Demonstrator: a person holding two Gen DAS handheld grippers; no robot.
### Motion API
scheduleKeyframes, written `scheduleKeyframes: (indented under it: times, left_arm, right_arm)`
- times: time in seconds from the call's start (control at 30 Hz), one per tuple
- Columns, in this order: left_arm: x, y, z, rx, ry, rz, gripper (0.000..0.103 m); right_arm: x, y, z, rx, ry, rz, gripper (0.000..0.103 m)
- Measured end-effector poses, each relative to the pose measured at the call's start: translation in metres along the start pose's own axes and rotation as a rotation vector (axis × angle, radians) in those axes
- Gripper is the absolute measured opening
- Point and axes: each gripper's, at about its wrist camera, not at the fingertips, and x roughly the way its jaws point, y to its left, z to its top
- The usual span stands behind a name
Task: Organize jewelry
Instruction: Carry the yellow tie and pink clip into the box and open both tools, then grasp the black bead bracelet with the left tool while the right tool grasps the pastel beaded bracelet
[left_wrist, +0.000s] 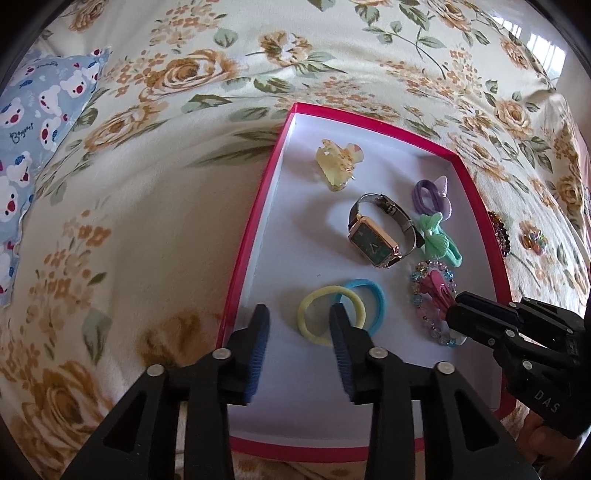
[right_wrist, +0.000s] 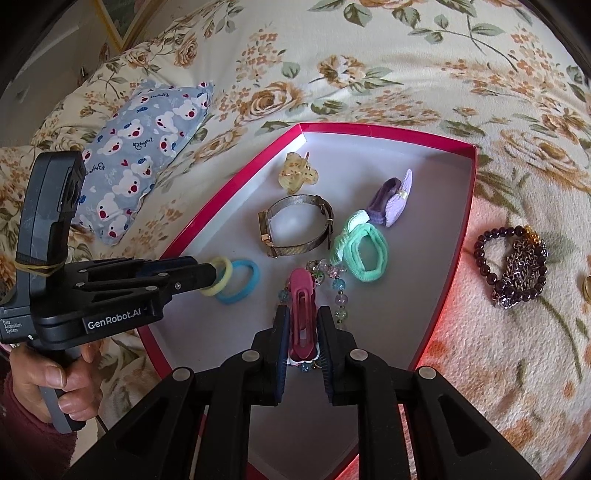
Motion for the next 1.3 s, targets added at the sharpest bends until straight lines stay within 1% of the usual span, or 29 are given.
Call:
scheduleKeyframes:
  times: [0.1, 0.2, 0.3, 0.4, 0.47, 0.53, 0.63, 0.7, 0.8, 0.87, 1.07, 1.3]
  left_arm:
    - [-0.002, 0.004, -0.002, -0.018, 0.0, -0.007, 0.035]
    - [-0.005, 0.006, -0.004, -0.039, -0.001, -0.019, 0.035]
    - [-0.009, 0.008, -0.005, -0.053, -0.006, -0.025, 0.035]
    - [-0.014, 0.009, -0.006, -0.064, -0.011, -0.032, 0.038]
    - [-0.019, 0.009, -0.007, -0.068, -0.017, -0.036, 0.04]
    - [-0.023, 0.007, -0.008, -0.071, -0.024, -0.04, 0.041]
    - [-0.031, 0.004, -0.009, -0.075, -0.034, -0.05, 0.042]
    - [-0.036, 0.0, -0.01, -0.069, -0.043, -0.053, 0.042]
    - [-0.042, -0.006, -0.012, -0.064, -0.052, -0.068, 0.048]
    - [-0.046, -0.011, -0.013, -0.059, -0.057, -0.079, 0.054]
    - [-0.056, -0.032, -0.016, -0.027, -0.064, -0.121, 0.06]
    - [-0.058, -0.058, -0.017, 0.032, -0.056, -0.155, 0.06]
  right_arm:
    - [-0.001, 0.0, 0.0, 0.005, -0.002, -0.001, 0.019]
    - [-0.002, 0.001, -0.001, 0.007, -0.004, 0.0, 0.024]
    - [-0.003, 0.002, -0.001, 0.007, -0.006, -0.001, 0.024]
    - [-0.007, 0.003, -0.001, 0.008, -0.014, -0.002, 0.028]
    - [-0.015, 0.003, -0.001, 0.012, -0.027, 0.002, 0.03]
    - [-0.023, 0.002, -0.001, 0.015, -0.045, 0.004, 0.034]
    - [-0.04, -0.003, -0.002, 0.023, -0.074, -0.006, 0.037]
    - [-0.049, -0.008, -0.004, 0.038, -0.088, -0.009, 0.039]
    - [-0.064, -0.018, -0.009, 0.059, -0.107, -0.026, 0.043]
    - [-0.072, -0.025, -0.012, 0.075, -0.116, -0.036, 0.043]
    - [-0.101, -0.05, -0.026, 0.131, -0.152, -0.083, 0.044]
    - [-0.126, -0.074, -0.038, 0.188, -0.183, -0.132, 0.045]
